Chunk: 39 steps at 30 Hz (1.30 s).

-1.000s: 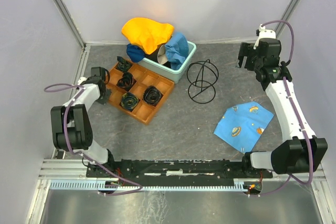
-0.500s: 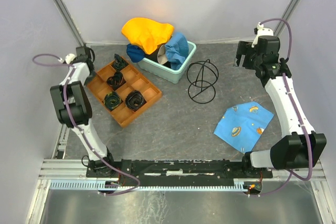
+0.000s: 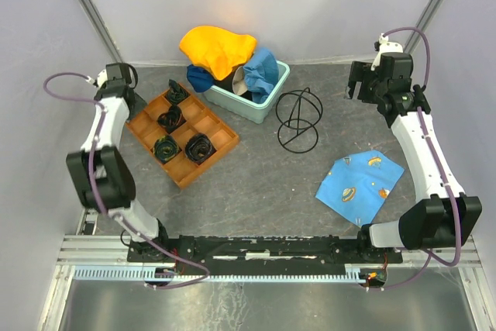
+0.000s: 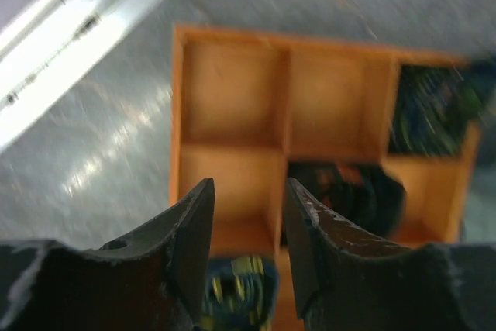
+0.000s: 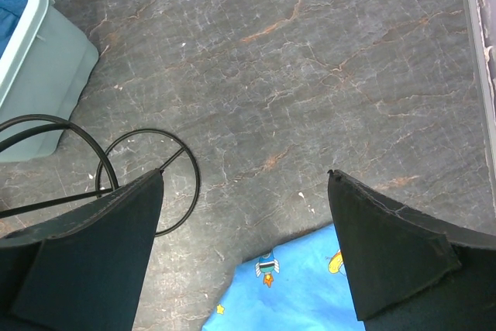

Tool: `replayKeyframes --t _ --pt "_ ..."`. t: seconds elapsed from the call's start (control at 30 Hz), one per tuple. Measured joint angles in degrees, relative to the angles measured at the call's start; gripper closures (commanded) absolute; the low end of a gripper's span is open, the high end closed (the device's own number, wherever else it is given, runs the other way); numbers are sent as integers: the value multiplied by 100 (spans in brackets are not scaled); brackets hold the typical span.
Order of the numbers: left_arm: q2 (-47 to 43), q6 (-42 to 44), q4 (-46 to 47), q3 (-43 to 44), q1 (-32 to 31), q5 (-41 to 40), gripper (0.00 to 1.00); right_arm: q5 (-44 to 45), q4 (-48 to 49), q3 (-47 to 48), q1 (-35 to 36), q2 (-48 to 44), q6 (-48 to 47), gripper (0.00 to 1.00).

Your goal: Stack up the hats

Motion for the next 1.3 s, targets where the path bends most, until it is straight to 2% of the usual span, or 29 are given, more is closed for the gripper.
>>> replayKeyframes --t 0.17,0.33,0.53,0.67,1.0,1.1,1.3 --pt "-1926 -608 52 -1276 -758 669 51 -68 9 11 0 42 26 5" --pt "-2990 -1563 42 -2437 -1617 1029 50 -162 26 11 0 76 68 5" --pt "-3926 -2621 -247 -3679 -2009 1047 49 -254 48 11 0 96 116 5" --pt "-3880 -2885 -293 -4022 -2168 992 48 -304 118 11 0 109 160 5" --pt "-3064 -2927 -98 -4256 -2240 535 46 -315 118 9 0 109 164 5" --pt "-2782 -2894 -42 -4325 -2114 413 45 -299 118 9 0 109 146 4" --pt "-2175 -2472 304 -4188 -1458 304 45 -297 116 -7 0 109 127 4"
